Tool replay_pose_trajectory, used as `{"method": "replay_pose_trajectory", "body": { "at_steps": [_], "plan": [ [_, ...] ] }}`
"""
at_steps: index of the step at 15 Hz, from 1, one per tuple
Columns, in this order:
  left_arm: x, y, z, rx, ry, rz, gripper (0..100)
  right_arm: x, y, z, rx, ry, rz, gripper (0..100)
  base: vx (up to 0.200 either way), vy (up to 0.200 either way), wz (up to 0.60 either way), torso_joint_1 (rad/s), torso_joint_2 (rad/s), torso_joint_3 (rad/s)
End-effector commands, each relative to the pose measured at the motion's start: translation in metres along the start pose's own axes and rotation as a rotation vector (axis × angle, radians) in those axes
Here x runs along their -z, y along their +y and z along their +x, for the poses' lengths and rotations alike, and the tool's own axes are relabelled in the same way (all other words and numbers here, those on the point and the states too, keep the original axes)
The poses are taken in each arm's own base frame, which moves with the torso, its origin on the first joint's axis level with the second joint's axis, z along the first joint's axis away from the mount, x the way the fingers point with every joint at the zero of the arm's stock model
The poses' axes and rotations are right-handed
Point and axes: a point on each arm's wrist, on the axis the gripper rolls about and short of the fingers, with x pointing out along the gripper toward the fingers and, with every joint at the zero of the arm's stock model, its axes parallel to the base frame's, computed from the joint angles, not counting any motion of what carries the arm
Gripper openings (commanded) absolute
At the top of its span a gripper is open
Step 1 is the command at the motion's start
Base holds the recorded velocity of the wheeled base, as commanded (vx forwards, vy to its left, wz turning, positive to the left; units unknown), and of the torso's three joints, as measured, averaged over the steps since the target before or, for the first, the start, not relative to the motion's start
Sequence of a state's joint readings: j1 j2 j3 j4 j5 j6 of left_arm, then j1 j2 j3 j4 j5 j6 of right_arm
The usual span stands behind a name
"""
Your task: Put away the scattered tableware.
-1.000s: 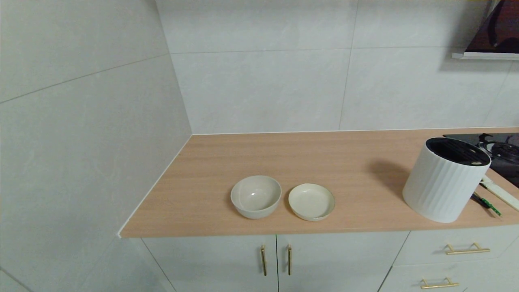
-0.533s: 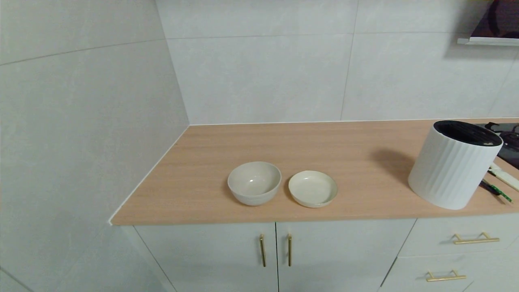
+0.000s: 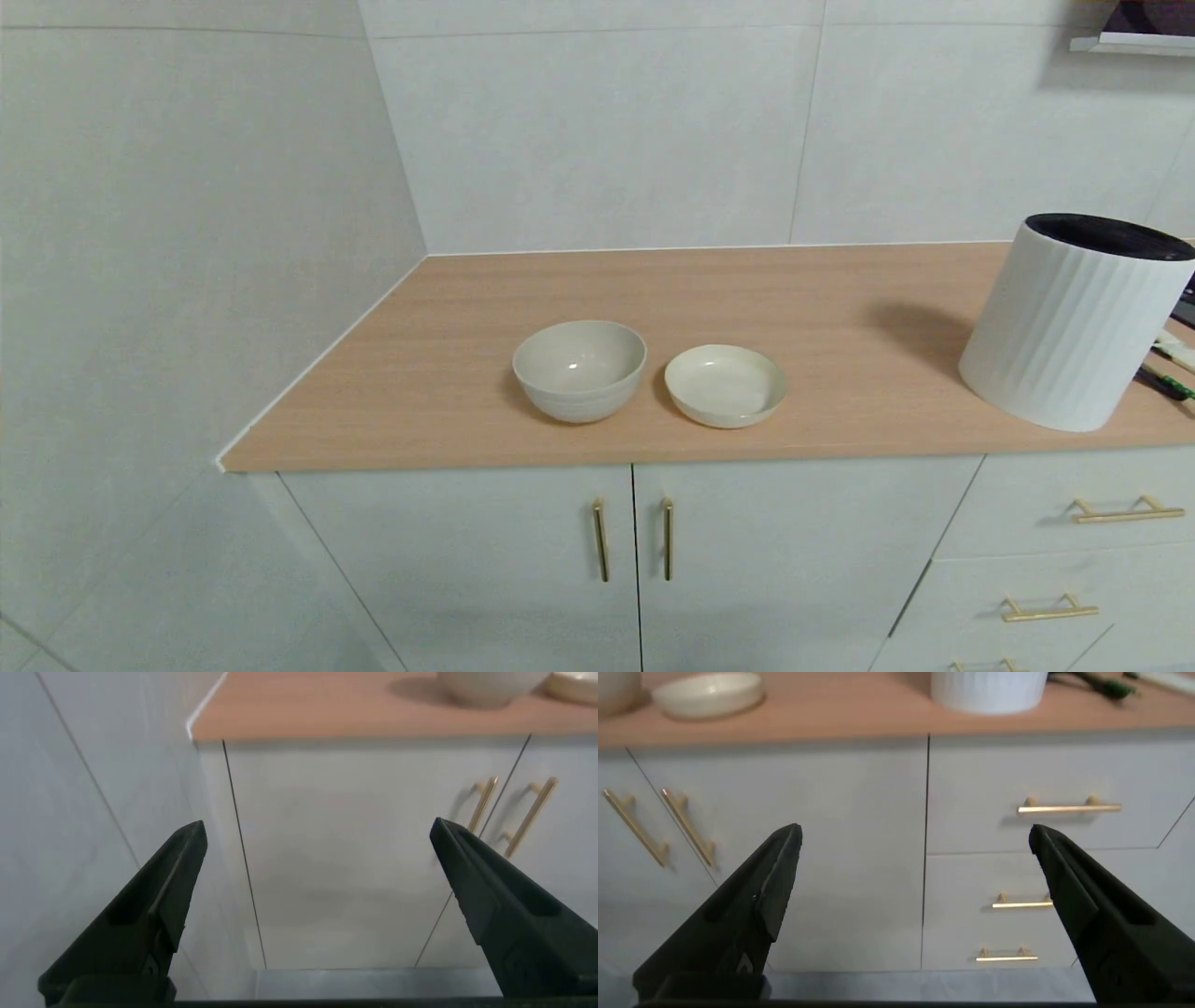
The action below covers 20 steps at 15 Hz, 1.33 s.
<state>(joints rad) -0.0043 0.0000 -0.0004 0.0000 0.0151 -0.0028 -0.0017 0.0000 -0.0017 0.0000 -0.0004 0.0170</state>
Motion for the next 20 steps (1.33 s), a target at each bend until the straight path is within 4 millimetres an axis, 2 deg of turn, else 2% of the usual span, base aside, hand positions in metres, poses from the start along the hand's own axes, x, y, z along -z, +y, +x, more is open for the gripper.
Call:
{"method": "replay_pose_trajectory", "body": {
  "at_steps": [1,13,20],
  "plan": [
    [-0.0003,0.0000,-0.0001,0.000,-0.001,0.000,100,0.0000,0.0000,0.0001,-0.001,0.002,0.000,100,0.000,0.000,0.00,-0.203,0.51,0.290],
    [0.0001,0.0000,0.0000,0.000,0.000,0.000,100,0.0000,0.0000,0.0001,-0.001,0.002,0.001,100,0.000,0.000,0.00,-0.176,0.48,0.292],
    [-0.0003,0.0000,-0.0001,0.000,-0.001,0.000,100,0.0000,0.0000,0.0001,-0.001,0.002,0.001,100,0.000,0.000,0.00,-0.085,0.35,0.251]
  ]
}}
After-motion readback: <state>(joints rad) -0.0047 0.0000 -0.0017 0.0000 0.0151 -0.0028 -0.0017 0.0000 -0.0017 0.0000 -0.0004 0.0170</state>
